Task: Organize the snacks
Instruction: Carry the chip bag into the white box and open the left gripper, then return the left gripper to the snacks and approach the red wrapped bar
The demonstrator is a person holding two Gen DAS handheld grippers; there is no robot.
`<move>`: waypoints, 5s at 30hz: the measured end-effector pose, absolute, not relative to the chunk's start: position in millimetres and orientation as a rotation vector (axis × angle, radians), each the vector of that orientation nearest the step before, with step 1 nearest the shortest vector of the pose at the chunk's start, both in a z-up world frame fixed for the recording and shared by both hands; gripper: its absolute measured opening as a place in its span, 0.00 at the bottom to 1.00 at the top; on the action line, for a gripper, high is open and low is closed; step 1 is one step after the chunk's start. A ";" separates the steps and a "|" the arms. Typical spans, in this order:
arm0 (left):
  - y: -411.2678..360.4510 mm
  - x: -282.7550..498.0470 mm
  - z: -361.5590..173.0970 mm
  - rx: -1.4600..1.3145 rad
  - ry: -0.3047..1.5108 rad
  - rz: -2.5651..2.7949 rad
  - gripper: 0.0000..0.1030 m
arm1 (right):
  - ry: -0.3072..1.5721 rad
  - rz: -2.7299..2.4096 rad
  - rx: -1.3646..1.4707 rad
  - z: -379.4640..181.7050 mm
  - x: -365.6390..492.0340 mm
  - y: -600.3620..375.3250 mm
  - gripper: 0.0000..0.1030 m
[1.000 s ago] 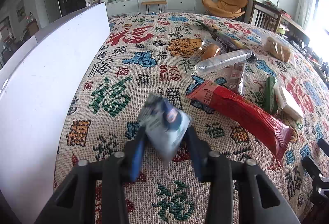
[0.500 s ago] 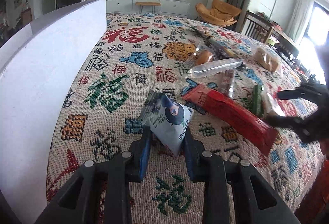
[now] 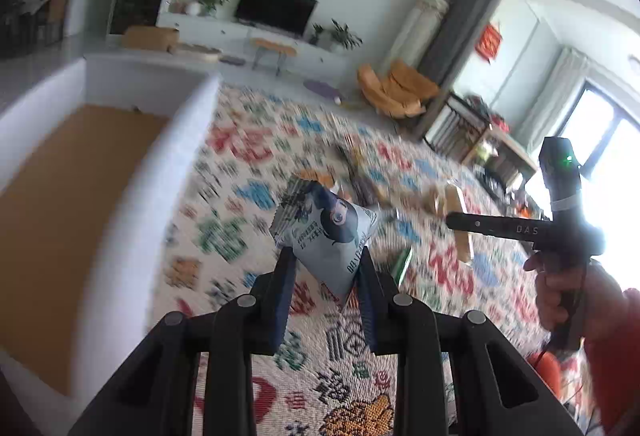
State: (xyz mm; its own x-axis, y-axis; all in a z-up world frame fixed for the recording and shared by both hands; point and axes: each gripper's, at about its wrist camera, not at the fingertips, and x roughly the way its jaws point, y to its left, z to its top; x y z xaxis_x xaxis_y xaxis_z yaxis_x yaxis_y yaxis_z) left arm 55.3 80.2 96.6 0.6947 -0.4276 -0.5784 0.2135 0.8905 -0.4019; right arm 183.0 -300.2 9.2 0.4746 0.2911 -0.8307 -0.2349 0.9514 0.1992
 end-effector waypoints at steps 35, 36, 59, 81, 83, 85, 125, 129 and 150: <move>-24.8 85.6 -21.7 0.055 0.967 -0.318 0.99 | 0.888 -0.197 0.042 -92.5 131.0 -382.9 0.77; -28.0 88.9 -24.0 0.063 0.941 -0.316 0.99 | 0.878 -0.214 0.039 -96.1 130.3 -387.4 0.77; -29.3 144.9 -51.0 0.109 0.949 -0.229 1.00 | 0.907 -0.240 0.104 -95.5 134.0 -413.0 0.84; -34.4 180.4 -52.1 0.147 0.946 -0.304 1.00 | 0.906 -0.240 0.104 -95.7 134.2 -413.6 0.84; -34.4 180.3 -52.1 0.147 0.946 -0.304 1.00 | 0.906 -0.239 0.104 -95.8 134.2 -413.5 0.84; -34.1 180.5 -52.0 0.147 0.946 -0.304 1.00 | 0.906 -0.240 0.104 -95.8 134.2 -413.4 0.84; -34.5 180.5 -52.4 0.146 0.947 -0.303 1.00 | 0.906 -0.239 0.104 -96.3 134.2 -413.4 0.84; -34.6 180.5 -52.5 0.146 0.947 -0.303 1.00 | 0.905 -0.239 0.104 -96.3 134.2 -413.5 0.84; -34.5 180.5 -52.5 0.146 0.948 -0.303 1.00 | 0.905 -0.239 0.105 -96.3 134.1 -413.6 0.84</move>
